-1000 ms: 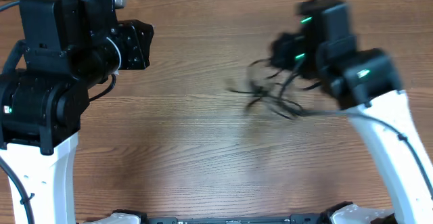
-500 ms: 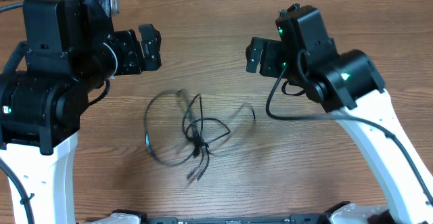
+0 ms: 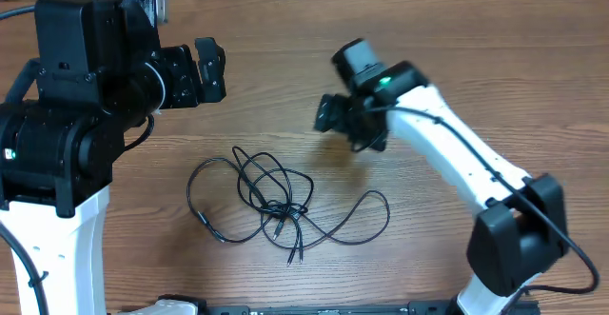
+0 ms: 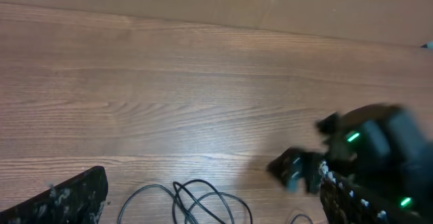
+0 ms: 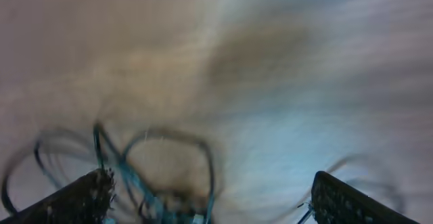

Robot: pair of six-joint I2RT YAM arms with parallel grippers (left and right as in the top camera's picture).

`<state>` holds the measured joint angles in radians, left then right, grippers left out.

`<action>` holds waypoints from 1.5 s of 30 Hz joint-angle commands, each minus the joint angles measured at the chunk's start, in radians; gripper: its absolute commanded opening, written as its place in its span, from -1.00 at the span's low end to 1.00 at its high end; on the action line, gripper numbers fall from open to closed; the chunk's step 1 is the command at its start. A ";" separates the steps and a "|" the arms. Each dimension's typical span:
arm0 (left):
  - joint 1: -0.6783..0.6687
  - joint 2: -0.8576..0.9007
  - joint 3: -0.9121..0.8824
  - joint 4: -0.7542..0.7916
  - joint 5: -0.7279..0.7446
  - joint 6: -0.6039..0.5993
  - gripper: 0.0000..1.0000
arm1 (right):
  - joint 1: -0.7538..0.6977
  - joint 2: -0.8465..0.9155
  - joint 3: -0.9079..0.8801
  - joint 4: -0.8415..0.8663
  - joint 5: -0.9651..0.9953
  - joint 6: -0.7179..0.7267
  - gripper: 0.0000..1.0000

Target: Untangle cables

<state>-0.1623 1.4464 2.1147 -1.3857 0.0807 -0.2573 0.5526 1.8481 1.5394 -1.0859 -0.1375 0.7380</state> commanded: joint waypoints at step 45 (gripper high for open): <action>0.000 0.007 0.000 -0.084 -0.011 0.105 1.00 | 0.490 -0.006 -0.212 0.159 0.265 -0.795 0.00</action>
<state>-0.1623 1.4498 2.1147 -1.4689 0.0772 -0.1753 1.0470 1.8515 1.3293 -0.9367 0.1349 -0.0563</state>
